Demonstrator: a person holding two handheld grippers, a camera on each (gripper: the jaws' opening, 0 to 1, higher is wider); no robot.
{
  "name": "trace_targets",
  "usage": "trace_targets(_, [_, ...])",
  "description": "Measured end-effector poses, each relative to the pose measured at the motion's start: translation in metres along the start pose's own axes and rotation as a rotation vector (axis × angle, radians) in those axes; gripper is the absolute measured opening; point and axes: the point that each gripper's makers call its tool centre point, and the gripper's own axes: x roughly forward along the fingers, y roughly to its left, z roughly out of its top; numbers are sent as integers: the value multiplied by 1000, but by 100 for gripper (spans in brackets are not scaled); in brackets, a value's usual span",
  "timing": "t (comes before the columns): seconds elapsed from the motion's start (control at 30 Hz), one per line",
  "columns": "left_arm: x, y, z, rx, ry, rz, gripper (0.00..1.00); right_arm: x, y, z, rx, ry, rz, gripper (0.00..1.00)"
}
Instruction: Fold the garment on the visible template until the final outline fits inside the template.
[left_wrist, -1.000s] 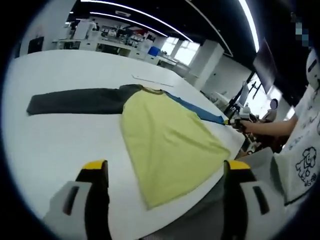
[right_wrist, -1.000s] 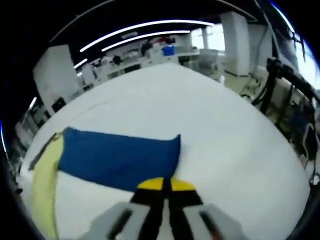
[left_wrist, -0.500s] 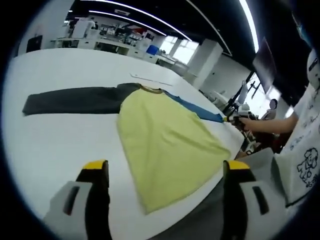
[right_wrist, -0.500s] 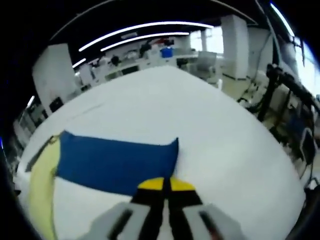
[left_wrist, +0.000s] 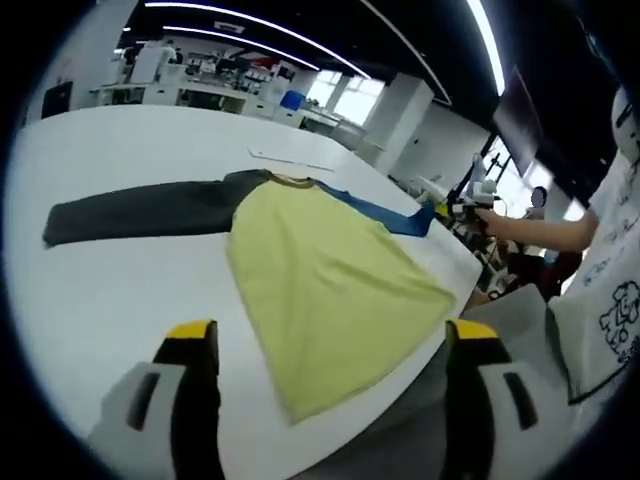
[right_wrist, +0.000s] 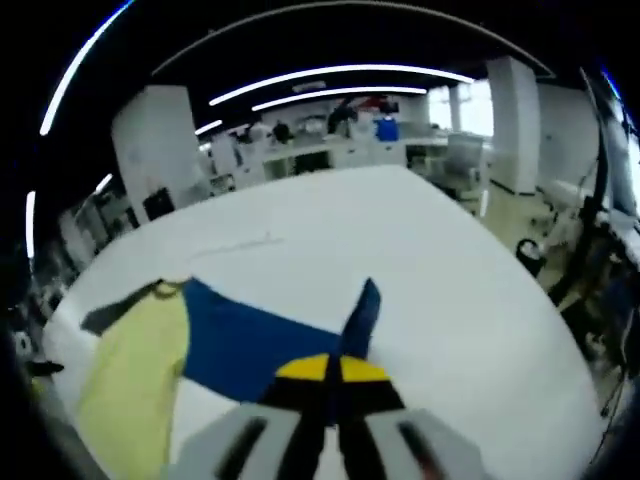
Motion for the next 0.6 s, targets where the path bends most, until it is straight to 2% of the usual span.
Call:
trace_targets(0.03, [-1, 1, 1, 5, 3, 0, 91, 0, 3, 1, 0, -1, 3, 0])
trace_targets(0.13, [-9, 6, 4, 30, 15, 5, 90, 3, 37, 11, 2, -10, 46, 0])
trace_targets(0.23, [-14, 14, 8, 22, 3, 3, 90, 9, 64, 18, -4, -13, 83, 0])
trace_targets(0.33, [-18, 22, 7, 64, 17, 11, 89, 19, 95, 24, -14, -13, 119, 0])
trace_targets(0.37, [-19, 24, 6, 63, 17, 10, 89, 19, 98, 25, -15, -13, 122, 0])
trace_targets(0.4, [-20, 28, 6, 61, 17, 11, 89, 26, 113, 28, -17, -14, 137, 0])
trace_targets(0.43, [-21, 31, 6, 58, 14, 10, 89, 27, 116, 29, -17, -14, 141, 0])
trace_targets(0.47, [-23, 34, 6, 60, 12, 11, 89, 30, 130, 30, -23, -11, 154, 0])
trace_targets(0.6, [-25, 40, 6, 46, -8, 1, 88, 39, 163, 36, -43, -7, 183, 0])
